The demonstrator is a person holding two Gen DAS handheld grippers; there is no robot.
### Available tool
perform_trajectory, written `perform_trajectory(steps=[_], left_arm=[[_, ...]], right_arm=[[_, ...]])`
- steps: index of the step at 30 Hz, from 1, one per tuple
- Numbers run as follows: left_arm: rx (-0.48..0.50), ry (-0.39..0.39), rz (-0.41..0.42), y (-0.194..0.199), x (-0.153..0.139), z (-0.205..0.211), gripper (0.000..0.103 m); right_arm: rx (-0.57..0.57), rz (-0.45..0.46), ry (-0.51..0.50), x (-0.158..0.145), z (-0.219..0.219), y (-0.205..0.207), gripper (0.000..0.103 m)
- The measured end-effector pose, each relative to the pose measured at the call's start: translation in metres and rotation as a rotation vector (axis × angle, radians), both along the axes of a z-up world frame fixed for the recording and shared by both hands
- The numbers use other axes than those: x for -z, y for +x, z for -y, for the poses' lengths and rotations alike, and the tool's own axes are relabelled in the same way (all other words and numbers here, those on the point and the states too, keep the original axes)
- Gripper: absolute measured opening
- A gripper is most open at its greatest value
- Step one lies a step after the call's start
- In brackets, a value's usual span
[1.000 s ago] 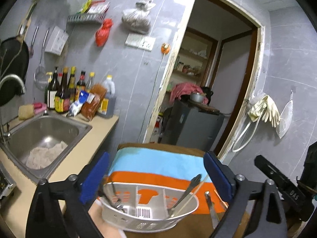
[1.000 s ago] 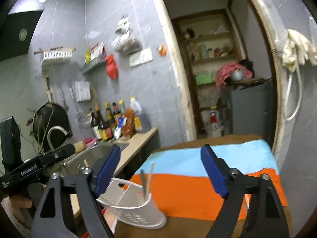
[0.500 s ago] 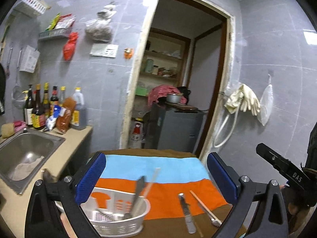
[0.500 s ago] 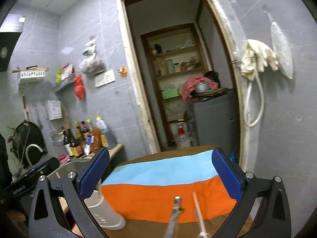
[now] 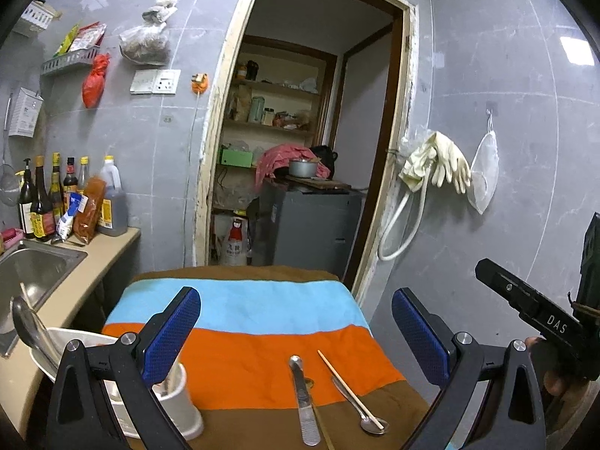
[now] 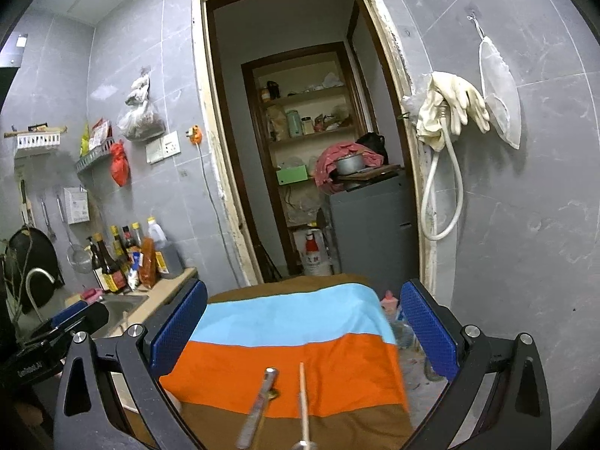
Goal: Organize utensils
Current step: 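Move both open grippers back down to the remaining utensils on the cloth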
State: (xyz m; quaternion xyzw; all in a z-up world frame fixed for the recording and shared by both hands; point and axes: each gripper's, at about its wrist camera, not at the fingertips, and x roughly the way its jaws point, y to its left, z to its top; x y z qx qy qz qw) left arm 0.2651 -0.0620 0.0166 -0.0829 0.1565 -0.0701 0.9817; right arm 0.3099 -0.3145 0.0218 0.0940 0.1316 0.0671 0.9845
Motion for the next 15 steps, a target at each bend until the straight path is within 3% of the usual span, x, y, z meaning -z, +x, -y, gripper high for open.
perform_trajectory(steps=[6, 15], left_arm=[[0.021, 0.023, -0.056, 0.013, 0.015, 0.022, 0.103], [0.023, 0.027, -0.192, 0.043, 0.052, 0.043, 0.103]], right_arm=[[0.002, -0.039, -0.010, 0.016, 0.025, 0.012, 0.101], [0.025, -0.180, 0.002, 0.065, 0.057, 0.038, 0.101]])
